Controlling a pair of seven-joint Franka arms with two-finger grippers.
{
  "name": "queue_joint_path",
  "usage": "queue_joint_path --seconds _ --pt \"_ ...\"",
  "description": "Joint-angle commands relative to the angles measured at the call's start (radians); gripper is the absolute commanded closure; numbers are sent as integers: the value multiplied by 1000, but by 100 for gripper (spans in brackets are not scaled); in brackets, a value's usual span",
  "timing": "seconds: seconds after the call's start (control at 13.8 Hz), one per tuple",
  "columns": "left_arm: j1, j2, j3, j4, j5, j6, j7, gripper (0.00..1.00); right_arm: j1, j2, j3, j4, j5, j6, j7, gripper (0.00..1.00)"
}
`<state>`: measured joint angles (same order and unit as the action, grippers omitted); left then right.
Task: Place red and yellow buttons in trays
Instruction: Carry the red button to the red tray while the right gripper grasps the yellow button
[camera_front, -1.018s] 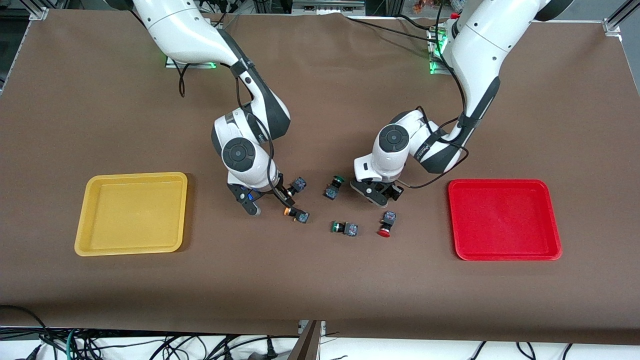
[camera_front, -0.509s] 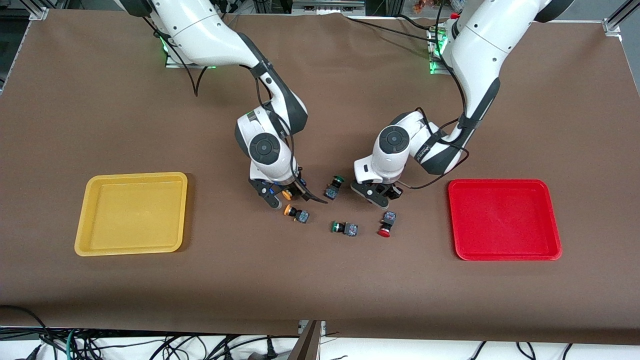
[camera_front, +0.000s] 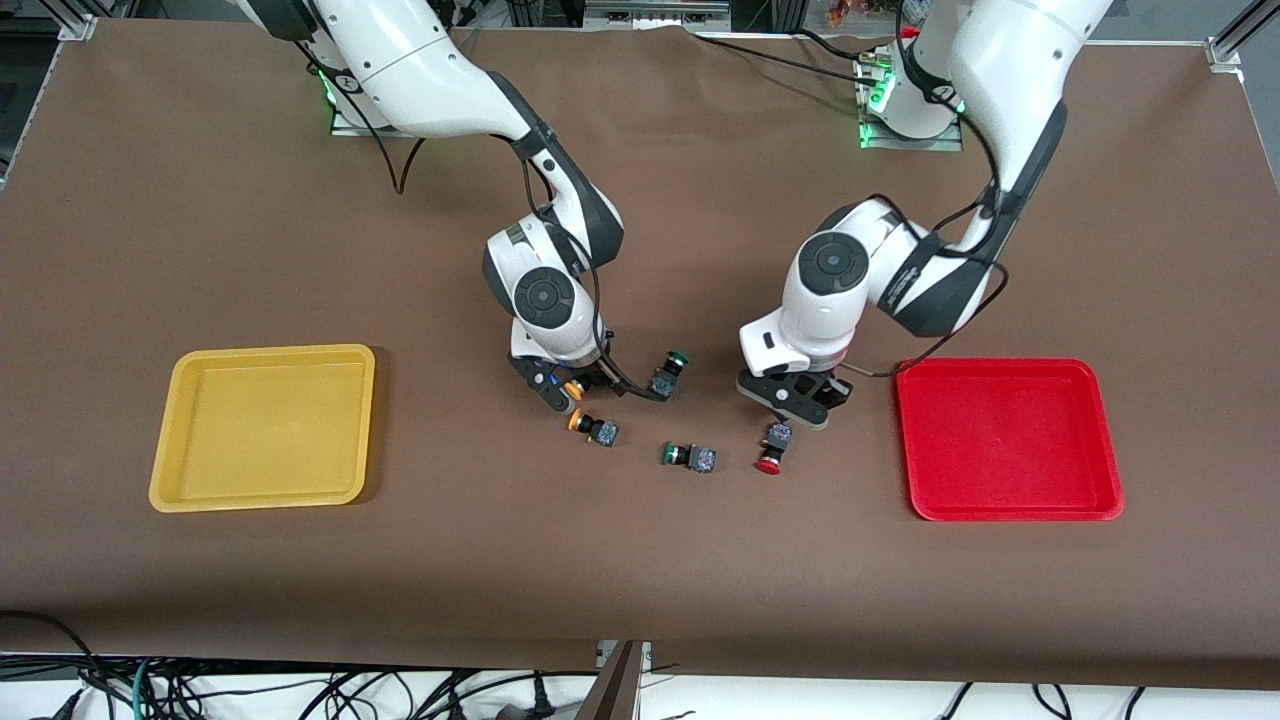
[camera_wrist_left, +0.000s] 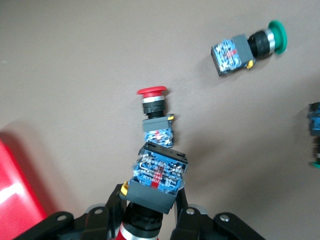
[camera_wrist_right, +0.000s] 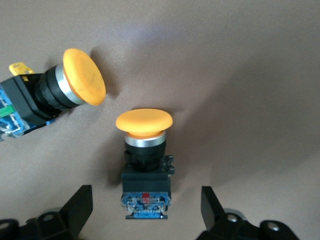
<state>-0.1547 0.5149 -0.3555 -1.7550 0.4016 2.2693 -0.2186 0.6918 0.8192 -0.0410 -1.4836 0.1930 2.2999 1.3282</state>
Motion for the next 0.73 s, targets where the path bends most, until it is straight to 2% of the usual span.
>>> queue_joint_path --seconds 0.0,0.15,0.22,0.29,0.51,0.65 --pt "50 -50 -11 -31 -62 -25 -7 75 6 17 -8 11 6 27 -14 40" --pt "121 -79 -11 -27 -151 -63 -2 75 8 17 -8 11 5 29 -29 69" --pt "160 -88 -11 -29 -159 -68 -2 75 8 15 -8 11 5 29 -44 82" --pt "200 -92 -11 -27 -164 -86 -5 75 5 11 -8 11 5 27 -58 89" --pt "328 -95 -10 -24 -223 -99 -7 76 -9 -27 -20 13 2 -2 -80 89" --pt "400 -85 -8 -27 -268 -99 -18 76 -14 -70 -57 17 5 -74 -133 89"
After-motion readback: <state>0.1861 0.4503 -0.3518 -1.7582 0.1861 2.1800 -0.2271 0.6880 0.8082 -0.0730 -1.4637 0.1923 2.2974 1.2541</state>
